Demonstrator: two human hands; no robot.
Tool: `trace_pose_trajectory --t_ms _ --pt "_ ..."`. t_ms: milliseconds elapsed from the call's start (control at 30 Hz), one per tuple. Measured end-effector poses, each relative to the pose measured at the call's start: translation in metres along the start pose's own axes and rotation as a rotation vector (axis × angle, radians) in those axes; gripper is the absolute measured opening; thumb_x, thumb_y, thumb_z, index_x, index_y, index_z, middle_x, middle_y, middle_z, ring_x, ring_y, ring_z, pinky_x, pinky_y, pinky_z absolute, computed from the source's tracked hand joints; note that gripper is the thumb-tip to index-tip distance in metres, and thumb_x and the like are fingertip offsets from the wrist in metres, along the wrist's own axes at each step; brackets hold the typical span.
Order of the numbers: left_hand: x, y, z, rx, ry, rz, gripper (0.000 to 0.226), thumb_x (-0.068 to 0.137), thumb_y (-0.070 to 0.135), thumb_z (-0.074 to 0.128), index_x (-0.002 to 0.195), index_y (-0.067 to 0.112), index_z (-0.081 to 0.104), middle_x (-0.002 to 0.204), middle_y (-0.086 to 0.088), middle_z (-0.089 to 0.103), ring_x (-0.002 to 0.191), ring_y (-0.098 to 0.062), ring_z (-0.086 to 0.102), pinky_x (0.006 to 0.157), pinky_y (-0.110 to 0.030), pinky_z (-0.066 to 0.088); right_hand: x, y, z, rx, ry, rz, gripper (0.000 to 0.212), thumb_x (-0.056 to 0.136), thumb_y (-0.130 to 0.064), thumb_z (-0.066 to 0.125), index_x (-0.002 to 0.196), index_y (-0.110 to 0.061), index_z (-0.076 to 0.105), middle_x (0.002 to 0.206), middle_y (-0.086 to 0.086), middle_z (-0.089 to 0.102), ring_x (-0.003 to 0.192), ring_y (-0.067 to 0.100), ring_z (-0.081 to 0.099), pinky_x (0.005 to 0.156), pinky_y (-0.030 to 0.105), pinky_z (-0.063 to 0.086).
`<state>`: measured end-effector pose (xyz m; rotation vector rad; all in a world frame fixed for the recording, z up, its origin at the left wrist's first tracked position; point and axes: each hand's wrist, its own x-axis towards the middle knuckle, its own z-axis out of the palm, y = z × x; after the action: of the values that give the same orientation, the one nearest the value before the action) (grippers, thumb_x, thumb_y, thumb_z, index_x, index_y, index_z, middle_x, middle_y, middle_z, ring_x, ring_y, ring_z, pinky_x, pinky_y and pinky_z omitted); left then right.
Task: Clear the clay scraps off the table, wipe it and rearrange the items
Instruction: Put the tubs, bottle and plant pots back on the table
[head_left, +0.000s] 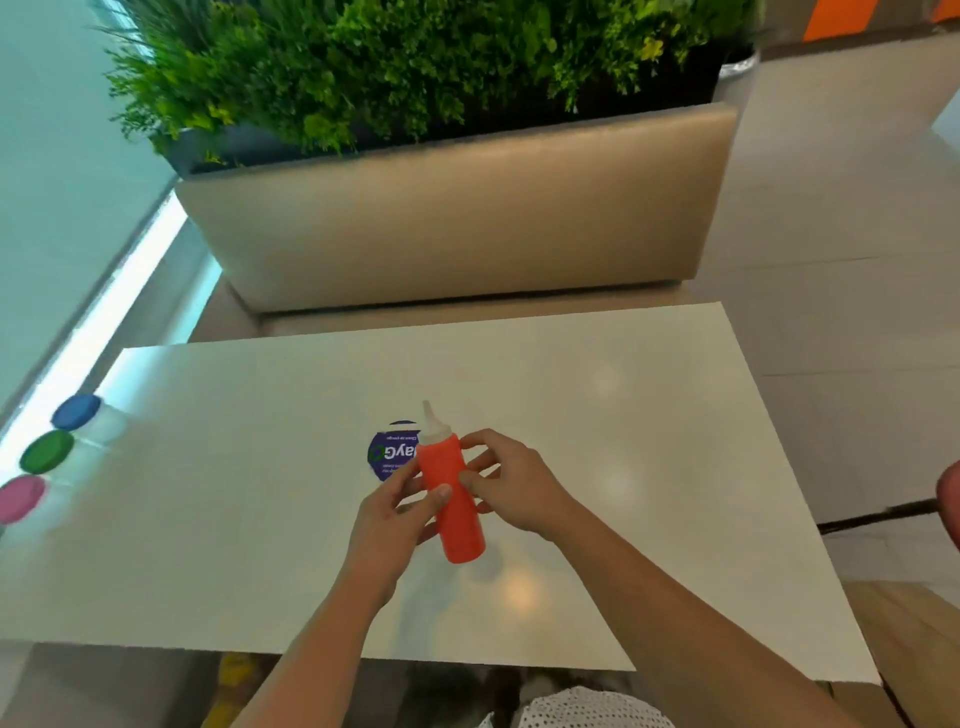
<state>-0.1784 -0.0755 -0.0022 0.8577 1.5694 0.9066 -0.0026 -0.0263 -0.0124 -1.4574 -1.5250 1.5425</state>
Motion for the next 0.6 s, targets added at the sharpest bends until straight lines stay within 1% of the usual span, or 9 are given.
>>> trace_pose_trajectory --t_ms 67,133,167,233,300,400,467,533,600 --pt "0.002 0.001 -0.023 -0.015 0.029 0.012 0.068 0.086 0.027 0.08 0.148 0.025 0.052 0.124 0.008 0.071 0.104 -0.016 0.075 0.087 -0.041 0.063 0.009 -0.012 0.02 -0.009 -0.016 -0.016 0.036 0.095 -0.019 0.068 0.128 -0.03 0.061 0.106 0.001 0.067 0.093 0.023 0.072 0.076 0.039 0.064" --pt "0.005 0.0 -0.049 -0.034 0.051 0.027 0.063 0.089 0.023 0.079 0.147 0.026 0.053 0.123 0.009 0.071 0.1 -0.012 0.075 0.079 -0.032 0.063 0.022 -0.024 0.045 -0.037 -0.029 -0.027 0.037 0.094 -0.018 0.068 0.128 -0.031 0.061 0.105 0.0 0.067 0.095 0.022 0.071 0.078 0.04 0.064" --pt "0.007 -0.003 -0.065 -0.048 0.062 0.031 0.062 0.09 0.021 0.078 0.146 0.026 0.054 0.122 0.008 0.071 0.099 -0.011 0.075 0.076 -0.03 0.063 0.028 -0.029 0.06 -0.054 -0.04 -0.03 0.037 0.094 -0.018 0.068 0.129 -0.031 0.061 0.105 -0.001 0.066 0.096 0.022 0.07 0.078 0.041 0.064" --pt "0.011 -0.01 -0.1 -0.069 0.087 0.031 0.06 0.091 0.019 0.078 0.146 0.027 0.055 0.123 0.006 0.071 0.099 -0.01 0.075 0.074 -0.028 0.061 0.041 -0.041 0.095 -0.077 -0.068 -0.029 0.038 0.094 -0.018 0.067 0.13 -0.03 0.061 0.104 -0.001 0.066 0.097 0.02 0.07 0.078 0.041 0.064" --pt "0.017 -0.019 -0.14 -0.065 0.104 0.034 0.061 0.091 0.022 0.079 0.146 0.029 0.054 0.125 0.007 0.071 0.101 -0.011 0.075 0.077 -0.031 0.062 0.053 -0.052 0.134 -0.084 -0.093 -0.029 0.038 0.094 -0.017 0.067 0.13 -0.029 0.06 0.106 -0.001 0.066 0.097 0.019 0.07 0.077 0.04 0.064" --pt "0.026 -0.032 -0.209 -0.029 0.123 0.014 0.066 0.087 0.029 0.082 0.147 0.031 0.054 0.128 0.007 0.07 0.106 -0.016 0.074 0.089 -0.043 0.062 0.069 -0.072 0.197 -0.095 -0.115 -0.02 0.037 0.096 -0.015 0.066 0.13 -0.027 0.059 0.106 0.001 0.067 0.092 0.018 0.072 0.074 0.037 0.065" --pt "0.03 -0.039 -0.257 -0.035 0.146 0.003 0.065 0.085 0.029 0.084 0.144 0.033 0.056 0.127 0.006 0.07 0.106 -0.015 0.074 0.09 -0.046 0.062 0.081 -0.086 0.24 -0.111 -0.135 -0.023 0.036 0.096 -0.017 0.067 0.129 -0.028 0.06 0.107 0.001 0.067 0.091 0.018 0.072 0.074 0.037 0.065" --pt "0.034 -0.043 -0.301 -0.039 0.181 0.005 0.064 0.084 0.03 0.085 0.141 0.035 0.057 0.126 0.007 0.07 0.104 -0.014 0.074 0.089 -0.045 0.062 0.093 -0.102 0.282 -0.145 -0.15 -0.05 0.036 0.095 -0.021 0.067 0.128 -0.032 0.061 0.108 -0.002 0.066 0.092 0.018 0.071 0.076 0.04 0.064" --pt "0.035 -0.046 -0.339 -0.044 0.221 -0.002 0.066 0.083 0.03 0.086 0.142 0.032 0.057 0.124 0.008 0.07 0.104 -0.016 0.074 0.09 -0.048 0.062 0.102 -0.117 0.318 -0.193 -0.159 -0.069 0.035 0.094 -0.029 0.067 0.128 -0.037 0.06 0.109 -0.006 0.065 0.096 0.017 0.069 0.084 0.044 0.062"
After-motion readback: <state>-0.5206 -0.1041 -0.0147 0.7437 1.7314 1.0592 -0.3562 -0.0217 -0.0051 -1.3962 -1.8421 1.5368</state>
